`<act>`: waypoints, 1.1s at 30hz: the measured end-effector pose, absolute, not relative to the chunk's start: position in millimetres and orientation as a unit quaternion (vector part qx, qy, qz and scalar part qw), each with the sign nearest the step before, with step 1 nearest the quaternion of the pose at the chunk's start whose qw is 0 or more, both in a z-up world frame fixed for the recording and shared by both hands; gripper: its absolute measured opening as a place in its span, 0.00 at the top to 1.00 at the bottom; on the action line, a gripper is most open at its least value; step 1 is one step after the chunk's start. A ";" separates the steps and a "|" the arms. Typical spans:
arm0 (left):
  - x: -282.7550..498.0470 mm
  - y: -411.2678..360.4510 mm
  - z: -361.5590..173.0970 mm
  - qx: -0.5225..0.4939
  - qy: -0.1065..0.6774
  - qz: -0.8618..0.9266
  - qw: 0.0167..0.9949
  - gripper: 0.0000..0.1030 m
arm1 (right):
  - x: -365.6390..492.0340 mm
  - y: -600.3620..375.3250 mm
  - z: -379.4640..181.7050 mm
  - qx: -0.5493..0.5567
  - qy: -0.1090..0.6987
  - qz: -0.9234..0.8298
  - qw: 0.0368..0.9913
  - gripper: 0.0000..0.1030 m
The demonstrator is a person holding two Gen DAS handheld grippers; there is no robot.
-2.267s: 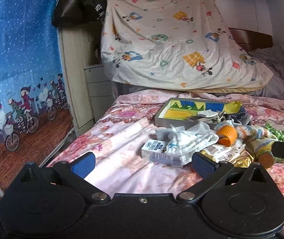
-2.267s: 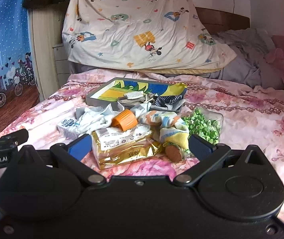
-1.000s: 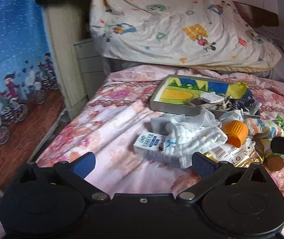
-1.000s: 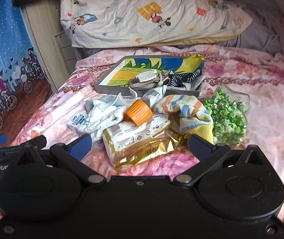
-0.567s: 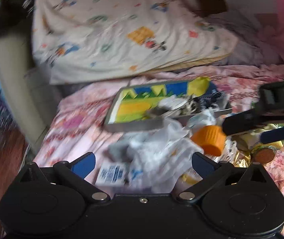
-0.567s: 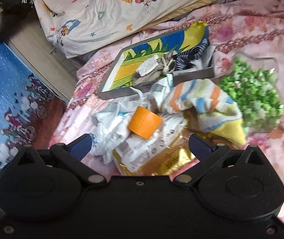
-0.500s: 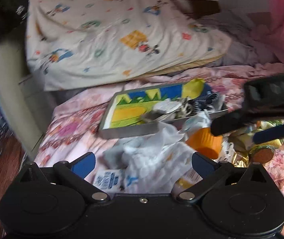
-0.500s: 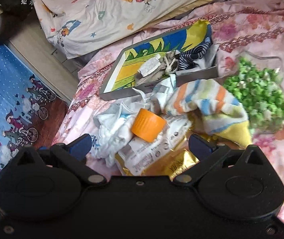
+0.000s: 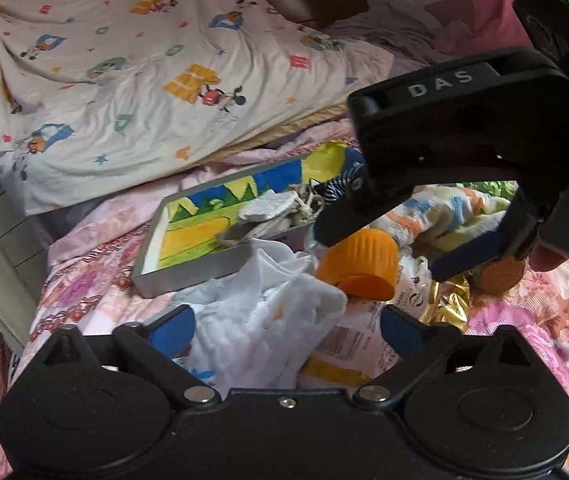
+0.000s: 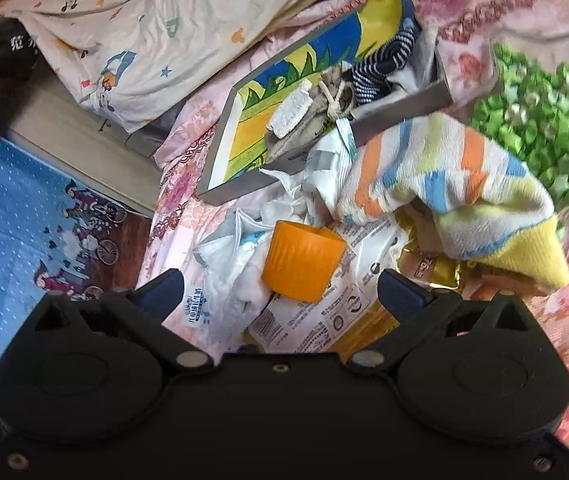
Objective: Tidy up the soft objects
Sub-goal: 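Move the right tool to the orange cup while the left tool reaches the white cloth, then close the right tool on the orange cup while the left tool grips the white cloth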
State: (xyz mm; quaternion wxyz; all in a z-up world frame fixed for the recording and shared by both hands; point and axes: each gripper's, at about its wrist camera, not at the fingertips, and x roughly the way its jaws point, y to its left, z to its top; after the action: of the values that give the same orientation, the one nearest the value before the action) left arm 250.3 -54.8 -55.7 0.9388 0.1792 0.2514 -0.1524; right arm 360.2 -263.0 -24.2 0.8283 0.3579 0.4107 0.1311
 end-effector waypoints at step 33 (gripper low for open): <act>271.2 -20.9 -48.1 -0.018 0.325 -0.159 0.932 0.92 | 359.6 -243.1 -25.2 0.255 0.378 0.098 0.885 0.83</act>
State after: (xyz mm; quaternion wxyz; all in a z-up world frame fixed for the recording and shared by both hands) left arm 271.2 -20.9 -48.1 0.9321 -0.0177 0.3252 -0.1587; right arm 359.6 -243.1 -25.2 0.8848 0.2548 0.3777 0.0977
